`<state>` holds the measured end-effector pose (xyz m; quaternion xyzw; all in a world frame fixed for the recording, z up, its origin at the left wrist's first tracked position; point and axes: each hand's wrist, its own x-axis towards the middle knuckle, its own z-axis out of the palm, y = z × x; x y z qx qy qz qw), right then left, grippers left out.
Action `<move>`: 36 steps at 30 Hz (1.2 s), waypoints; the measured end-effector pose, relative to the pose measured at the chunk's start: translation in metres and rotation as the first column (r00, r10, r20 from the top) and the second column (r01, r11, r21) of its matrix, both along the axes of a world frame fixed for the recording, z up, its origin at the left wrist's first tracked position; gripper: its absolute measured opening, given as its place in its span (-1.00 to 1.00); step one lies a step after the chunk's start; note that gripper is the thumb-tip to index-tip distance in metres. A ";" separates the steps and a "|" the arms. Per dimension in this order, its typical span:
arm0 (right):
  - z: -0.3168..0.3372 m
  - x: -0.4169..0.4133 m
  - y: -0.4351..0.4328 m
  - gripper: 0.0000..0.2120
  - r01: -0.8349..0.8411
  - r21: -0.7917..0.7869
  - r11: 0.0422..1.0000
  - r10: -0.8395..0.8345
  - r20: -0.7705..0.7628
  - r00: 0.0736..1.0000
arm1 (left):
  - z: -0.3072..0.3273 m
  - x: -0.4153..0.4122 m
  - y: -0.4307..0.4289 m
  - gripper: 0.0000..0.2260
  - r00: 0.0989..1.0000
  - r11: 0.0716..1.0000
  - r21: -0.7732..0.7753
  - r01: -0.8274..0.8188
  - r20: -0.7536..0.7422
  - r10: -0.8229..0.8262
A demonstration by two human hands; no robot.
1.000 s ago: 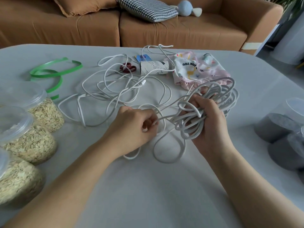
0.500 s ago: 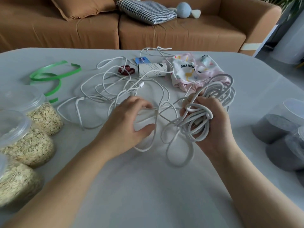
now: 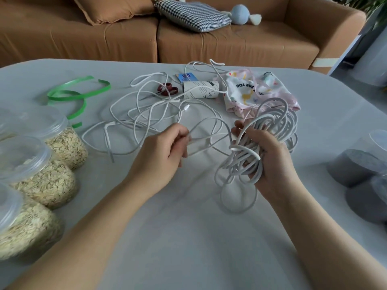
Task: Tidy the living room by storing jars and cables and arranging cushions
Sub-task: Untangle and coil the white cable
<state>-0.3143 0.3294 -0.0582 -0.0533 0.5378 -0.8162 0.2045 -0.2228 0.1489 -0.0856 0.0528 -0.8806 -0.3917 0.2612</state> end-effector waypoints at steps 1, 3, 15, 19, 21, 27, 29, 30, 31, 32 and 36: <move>-0.002 -0.001 0.000 -0.79 0.026 0.029 0.999 -0.026 -0.026 0.999 | 0.001 0.000 0.000 -0.89 0.999 1.000 -0.016 -0.006 -0.040 0.005; -0.004 -0.002 0.001 -0.67 0.042 0.080 0.996 -0.033 -0.105 0.994 | 0.002 0.000 0.000 -0.87 0.995 0.999 -0.035 -0.021 -0.102 0.017; 0.000 0.011 -0.002 -0.77 -0.334 -0.039 0.942 0.327 -0.126 0.937 | 0.007 0.002 0.004 -0.91 0.969 0.996 0.070 -0.054 -0.235 0.069; -0.001 0.008 -0.001 -0.88 -0.225 0.092 0.970 0.234 -0.103 0.967 | 0.008 0.001 0.007 -0.86 0.982 0.992 0.121 -0.026 -0.181 0.047; -0.001 0.007 -0.002 -0.87 -0.228 0.081 0.970 0.235 -0.083 0.969 | 0.010 0.002 0.008 -0.84 0.987 0.983 0.185 0.017 -0.157 0.012; -0.005 0.011 -0.008 -0.85 -0.251 0.321 0.913 0.344 -0.275 0.898 | 0.019 0.004 0.009 -0.68 0.987 0.951 0.279 0.131 -0.123 -0.100; -0.007 0.015 -0.011 -0.95 -0.245 0.401 0.883 0.386 -0.321 0.865 | 0.019 0.004 0.009 -0.65 0.990 0.958 0.259 0.123 -0.093 -0.102; -0.008 0.016 -0.012 -0.95 -0.248 0.416 0.875 0.396 -0.320 0.860 | 0.018 0.003 0.009 -0.67 0.993 0.963 0.247 0.106 -0.075 -0.090; -0.009 0.016 -0.013 -0.88 -0.261 0.423 0.868 0.408 -0.307 0.860 | 0.018 0.003 0.008 -0.72 0.995 0.968 0.236 0.085 -0.066 -0.071; -0.010 0.016 -0.013 -0.81 -0.285 0.426 0.859 0.427 -0.289 0.857 | 0.017 0.002 0.008 -0.79 0.997 0.972 0.226 0.058 -0.068 -0.044; -0.009 0.018 -0.013 -0.91 -0.396 0.452 0.799 0.546 -0.268 0.794 | 0.017 0.002 0.002 -0.87 0.992 0.964 0.261 0.056 -0.120 -0.025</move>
